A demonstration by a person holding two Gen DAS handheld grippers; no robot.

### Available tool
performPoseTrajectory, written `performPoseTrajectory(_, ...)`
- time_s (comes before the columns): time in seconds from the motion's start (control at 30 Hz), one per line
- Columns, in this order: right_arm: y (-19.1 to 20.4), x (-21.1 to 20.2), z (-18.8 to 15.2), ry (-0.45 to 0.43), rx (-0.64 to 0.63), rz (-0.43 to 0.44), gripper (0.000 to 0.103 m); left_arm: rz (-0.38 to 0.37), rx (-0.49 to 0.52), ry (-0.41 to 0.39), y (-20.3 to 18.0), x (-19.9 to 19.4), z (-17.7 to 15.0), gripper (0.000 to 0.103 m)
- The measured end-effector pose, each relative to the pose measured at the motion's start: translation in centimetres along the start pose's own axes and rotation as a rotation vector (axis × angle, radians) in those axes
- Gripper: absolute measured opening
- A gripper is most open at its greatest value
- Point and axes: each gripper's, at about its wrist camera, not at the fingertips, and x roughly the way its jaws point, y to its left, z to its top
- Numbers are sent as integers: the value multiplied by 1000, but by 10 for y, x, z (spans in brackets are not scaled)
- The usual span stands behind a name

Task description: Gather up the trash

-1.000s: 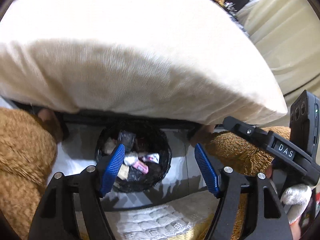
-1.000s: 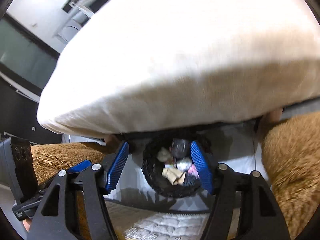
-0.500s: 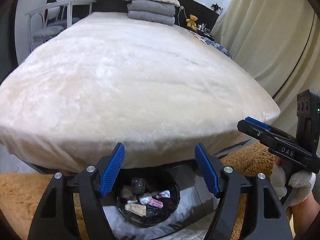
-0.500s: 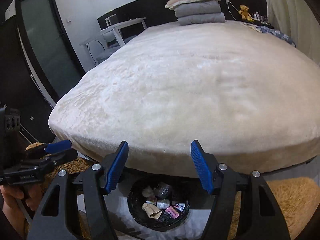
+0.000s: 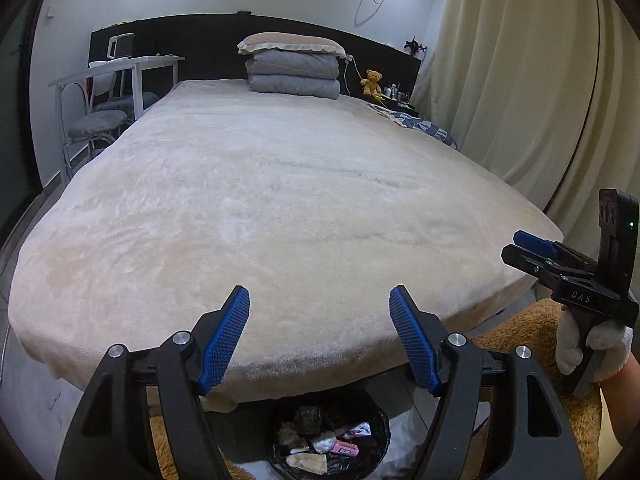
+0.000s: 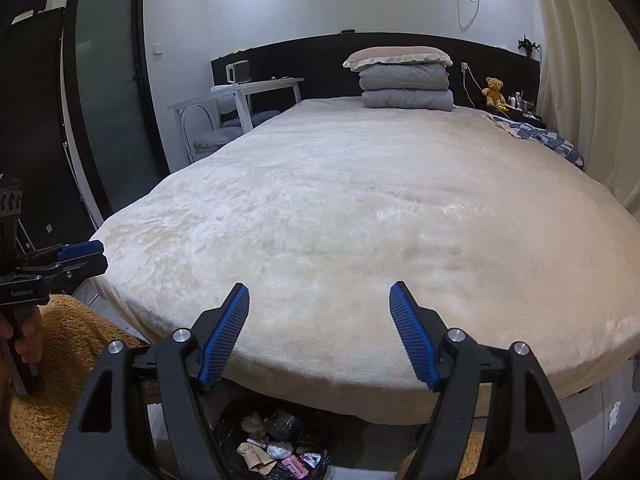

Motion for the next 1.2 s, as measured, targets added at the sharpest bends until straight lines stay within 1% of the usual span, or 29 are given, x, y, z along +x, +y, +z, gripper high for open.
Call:
performPoseTrajectory(0.03,-3,-1,-1,-14,8,-2,86,-11,-6,-7,1,1,-2,80)
performPoseTrajectory(0.07,-5,-1,-3,-25,21,-3,95,-22,-10,-15,2,1,-4,85)
performPoseTrajectory(0.1,-8,-1,-4,-35,34,-2,99,-30,-10,-20,3,0,-6,88)
performPoseTrajectory(0.13,-8,-2,-5,-41,37,-2,99,-34,-7,-26,2,-1,-7,90)
performPoseTrajectory(0.17,-7,-1,-5,-45,32,-7,99,-35,-5,-32,2,-2,-8,96)
performPoseTrajectory(0.27,0,-3,-8,-60,-9,-16,99,-43,-11,-42,1,-4,-9,96)
performPoseTrajectory(0.4,4,-4,-11,-65,-23,-25,99,-40,-35,-50,4,-5,-9,96)
performPoseTrajectory(0.73,11,-1,-13,-60,-46,-49,99,-27,25,-49,-6,-5,-14,96)
performPoseTrajectory(0.83,13,-1,-14,-58,-55,-59,99,-17,34,-52,-8,-6,-14,96)
performPoseTrajectory(1.2,13,5,-16,-44,-55,-72,99,-18,45,-65,-10,-9,-15,96)
